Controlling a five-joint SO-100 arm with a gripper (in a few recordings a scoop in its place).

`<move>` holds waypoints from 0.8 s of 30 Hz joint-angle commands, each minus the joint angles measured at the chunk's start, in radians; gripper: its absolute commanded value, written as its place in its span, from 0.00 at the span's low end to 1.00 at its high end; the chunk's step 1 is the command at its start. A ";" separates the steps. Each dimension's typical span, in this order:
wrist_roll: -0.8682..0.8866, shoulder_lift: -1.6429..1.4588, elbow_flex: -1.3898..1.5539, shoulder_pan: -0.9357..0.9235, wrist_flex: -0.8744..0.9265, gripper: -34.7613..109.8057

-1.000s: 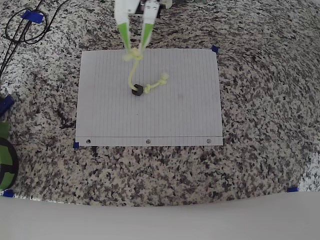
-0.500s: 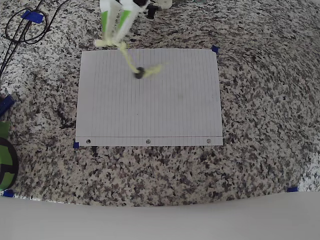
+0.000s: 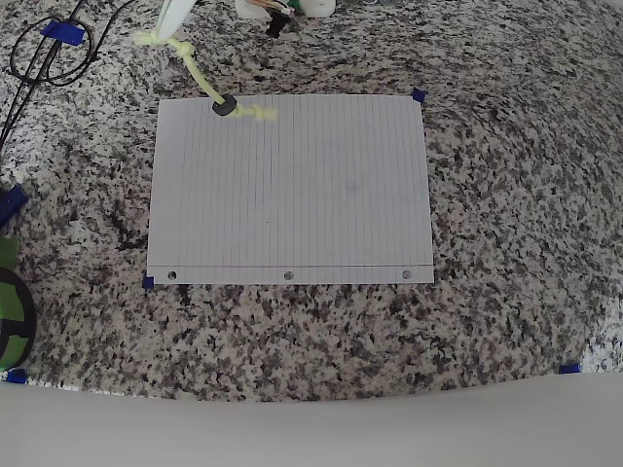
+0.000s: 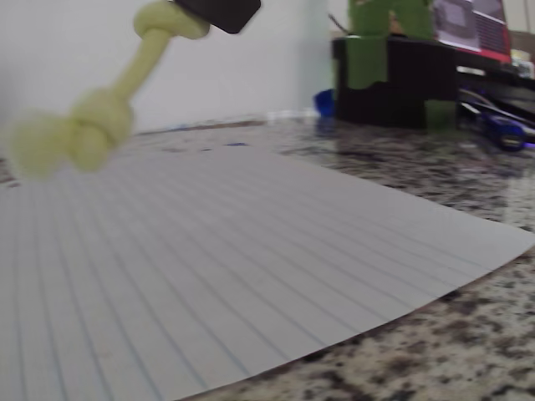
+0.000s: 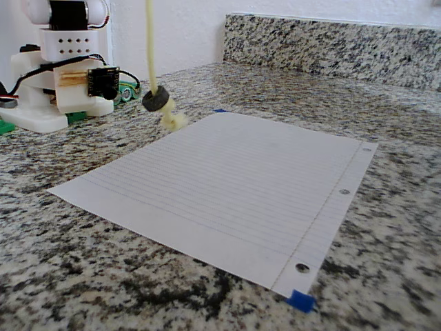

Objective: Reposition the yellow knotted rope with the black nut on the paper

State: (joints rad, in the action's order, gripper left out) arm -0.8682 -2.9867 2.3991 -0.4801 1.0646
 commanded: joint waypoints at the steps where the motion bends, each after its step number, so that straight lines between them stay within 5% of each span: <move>1: 0.011 0.052 -0.074 -0.025 -0.009 0.24; 15: 0.058 0.405 -0.213 -0.242 -0.095 0.24; 24: 0.594 0.497 -0.187 -0.183 -0.215 0.24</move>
State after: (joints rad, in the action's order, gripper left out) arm -0.4602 -2.4912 2.2243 -0.6980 0.8851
